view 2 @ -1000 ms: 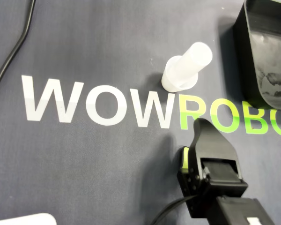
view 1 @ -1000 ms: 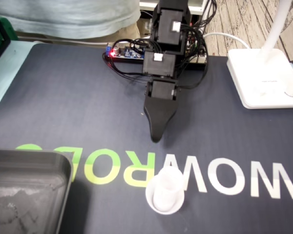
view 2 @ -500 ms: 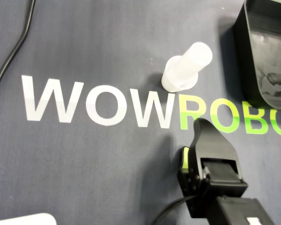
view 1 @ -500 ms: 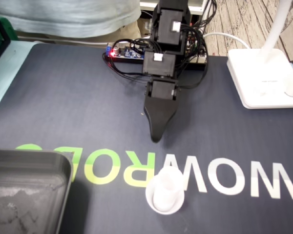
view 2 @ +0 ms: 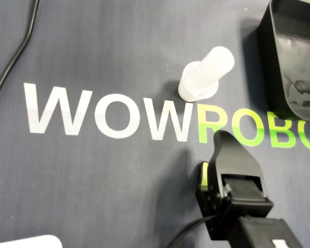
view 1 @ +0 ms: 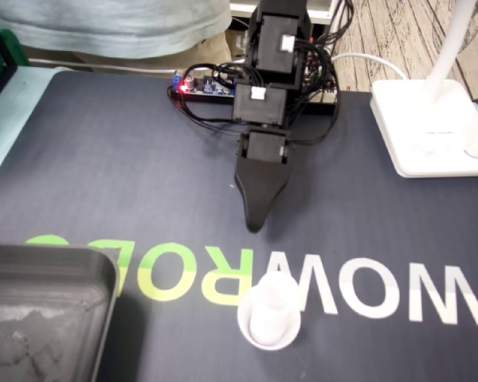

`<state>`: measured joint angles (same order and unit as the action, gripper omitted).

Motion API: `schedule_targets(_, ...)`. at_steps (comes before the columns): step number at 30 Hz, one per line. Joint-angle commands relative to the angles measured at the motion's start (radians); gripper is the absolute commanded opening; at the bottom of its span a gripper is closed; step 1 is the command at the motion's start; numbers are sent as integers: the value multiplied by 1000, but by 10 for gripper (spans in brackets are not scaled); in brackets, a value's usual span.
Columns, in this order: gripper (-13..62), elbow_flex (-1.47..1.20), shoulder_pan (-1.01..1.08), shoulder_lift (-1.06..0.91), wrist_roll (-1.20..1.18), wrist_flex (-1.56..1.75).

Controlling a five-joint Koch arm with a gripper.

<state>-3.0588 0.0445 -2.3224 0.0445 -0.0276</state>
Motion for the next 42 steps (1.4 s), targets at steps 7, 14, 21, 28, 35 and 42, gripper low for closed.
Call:
schedule_targets(7,335,-35,0,-78,8,51)
schedule_targets(14,334,18,-2,-78,29,78)
schedule_targets(21,327,118,-2,-78,54,77)
schedule_targets(28,327,244,-2,-77,189,78)
schedule_targets(35,327,322,-2,-35,440,187)
schedule_targets(42,327,287,5,-26,865,430)
